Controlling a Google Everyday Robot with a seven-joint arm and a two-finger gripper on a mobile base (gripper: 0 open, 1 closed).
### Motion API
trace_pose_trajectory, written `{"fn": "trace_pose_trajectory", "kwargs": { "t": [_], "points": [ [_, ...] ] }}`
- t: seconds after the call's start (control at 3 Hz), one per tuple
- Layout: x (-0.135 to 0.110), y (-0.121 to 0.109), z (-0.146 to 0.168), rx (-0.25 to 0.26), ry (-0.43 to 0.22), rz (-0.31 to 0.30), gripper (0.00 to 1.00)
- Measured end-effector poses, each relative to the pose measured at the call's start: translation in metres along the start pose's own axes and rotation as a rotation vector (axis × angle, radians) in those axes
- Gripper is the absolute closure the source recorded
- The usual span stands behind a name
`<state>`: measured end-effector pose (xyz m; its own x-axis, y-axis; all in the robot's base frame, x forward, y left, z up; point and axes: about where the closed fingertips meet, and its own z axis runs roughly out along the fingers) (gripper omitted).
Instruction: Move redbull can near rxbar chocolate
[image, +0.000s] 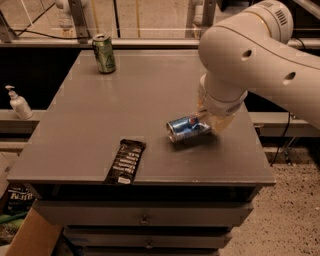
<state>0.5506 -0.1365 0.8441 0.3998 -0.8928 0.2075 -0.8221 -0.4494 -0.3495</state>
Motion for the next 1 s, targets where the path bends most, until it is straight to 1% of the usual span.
{"fn": "trace_pose_trajectory", "kwargs": {
  "t": [0.33, 0.67, 1.0],
  "points": [
    [-0.026, 0.006, 0.005, -0.020, -0.056, 0.005, 1.00],
    [-0.050, 0.009, 0.012, -0.020, -0.071, -0.010, 1.00],
    [-0.049, 0.008, 0.009, -0.020, -0.071, -0.010, 0.82]
  ]
}}
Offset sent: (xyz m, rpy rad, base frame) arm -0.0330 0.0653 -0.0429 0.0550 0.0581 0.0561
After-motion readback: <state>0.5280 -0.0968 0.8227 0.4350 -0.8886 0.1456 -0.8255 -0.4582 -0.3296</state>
